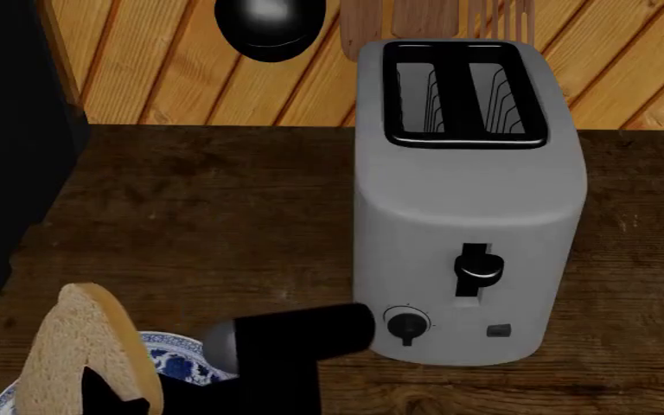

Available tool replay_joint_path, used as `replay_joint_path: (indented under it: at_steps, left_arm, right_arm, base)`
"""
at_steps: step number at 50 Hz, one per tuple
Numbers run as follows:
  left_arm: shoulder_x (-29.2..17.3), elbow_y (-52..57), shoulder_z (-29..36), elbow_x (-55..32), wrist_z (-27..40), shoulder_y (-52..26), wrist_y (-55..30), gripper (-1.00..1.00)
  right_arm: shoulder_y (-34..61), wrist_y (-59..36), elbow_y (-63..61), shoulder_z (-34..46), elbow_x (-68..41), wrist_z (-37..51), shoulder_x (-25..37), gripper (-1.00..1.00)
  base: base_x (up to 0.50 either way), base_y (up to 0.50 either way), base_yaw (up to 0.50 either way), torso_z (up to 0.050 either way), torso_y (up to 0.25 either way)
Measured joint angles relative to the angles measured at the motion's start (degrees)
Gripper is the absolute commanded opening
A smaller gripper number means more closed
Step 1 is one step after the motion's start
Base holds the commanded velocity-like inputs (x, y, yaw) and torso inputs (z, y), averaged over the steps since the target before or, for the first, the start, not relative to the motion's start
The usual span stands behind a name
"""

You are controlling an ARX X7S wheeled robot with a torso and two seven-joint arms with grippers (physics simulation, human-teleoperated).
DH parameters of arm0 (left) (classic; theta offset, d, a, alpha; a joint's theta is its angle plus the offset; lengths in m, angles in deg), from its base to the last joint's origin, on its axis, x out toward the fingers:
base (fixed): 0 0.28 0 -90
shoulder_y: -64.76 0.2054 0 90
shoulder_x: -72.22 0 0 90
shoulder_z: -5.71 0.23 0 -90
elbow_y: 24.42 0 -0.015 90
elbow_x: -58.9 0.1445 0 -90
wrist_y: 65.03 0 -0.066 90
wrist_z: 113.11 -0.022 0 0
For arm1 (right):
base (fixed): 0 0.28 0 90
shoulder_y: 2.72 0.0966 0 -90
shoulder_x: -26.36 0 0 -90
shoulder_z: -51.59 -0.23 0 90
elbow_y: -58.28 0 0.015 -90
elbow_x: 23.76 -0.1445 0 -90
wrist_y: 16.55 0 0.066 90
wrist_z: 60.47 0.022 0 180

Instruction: Place the toasted item on a plate.

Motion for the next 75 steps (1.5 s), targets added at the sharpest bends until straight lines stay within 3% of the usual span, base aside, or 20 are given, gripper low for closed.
replay_joint_path:
  at_steps: [54,55,75]
  left_arm:
    - [-0.4,-0.3,1.0,-0.5,0.3,-0.9,-0.2,1.0]
    - [-0.4,-0.3,1.1,-0.5,0.3,-1.0,-0.2,1.0]
    - [-0.6,-0.6,1.4,-0.6,0.5,-1.3,-0.2,1.0]
  right_arm:
    - [-4.9,5.7,2.0,4.8,7.3,-6.0,3.2,-1.0]
    - [-4.9,5.8,2.1,4.9,7.4,-6.0,3.3,1.0]
    - [-4.6,6.6,2.4,6.6,10.6,-7.4,4.5,1.0]
  base:
    - [0.0,0.0,0.0,0.0,0.0]
    - [0.0,0.0,0.0,0.0,0.0]
    - [0.0,0.0,0.0,0.0,0.0]
